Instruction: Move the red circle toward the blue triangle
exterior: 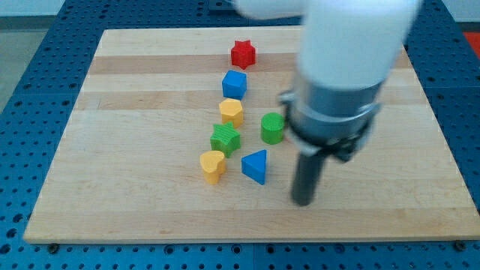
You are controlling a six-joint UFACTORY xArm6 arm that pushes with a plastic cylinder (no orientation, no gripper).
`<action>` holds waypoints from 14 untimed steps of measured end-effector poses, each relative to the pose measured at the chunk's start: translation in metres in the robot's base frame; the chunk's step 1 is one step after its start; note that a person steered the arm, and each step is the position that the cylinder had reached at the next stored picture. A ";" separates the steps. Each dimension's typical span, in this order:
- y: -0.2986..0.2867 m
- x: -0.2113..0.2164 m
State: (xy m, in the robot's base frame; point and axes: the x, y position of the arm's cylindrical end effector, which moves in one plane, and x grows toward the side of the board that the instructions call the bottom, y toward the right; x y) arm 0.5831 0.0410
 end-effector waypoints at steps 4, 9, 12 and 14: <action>-0.035 -0.079; 0.064 -0.118; 0.043 -0.158; -0.077 -0.185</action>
State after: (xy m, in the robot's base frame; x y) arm 0.3977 -0.0362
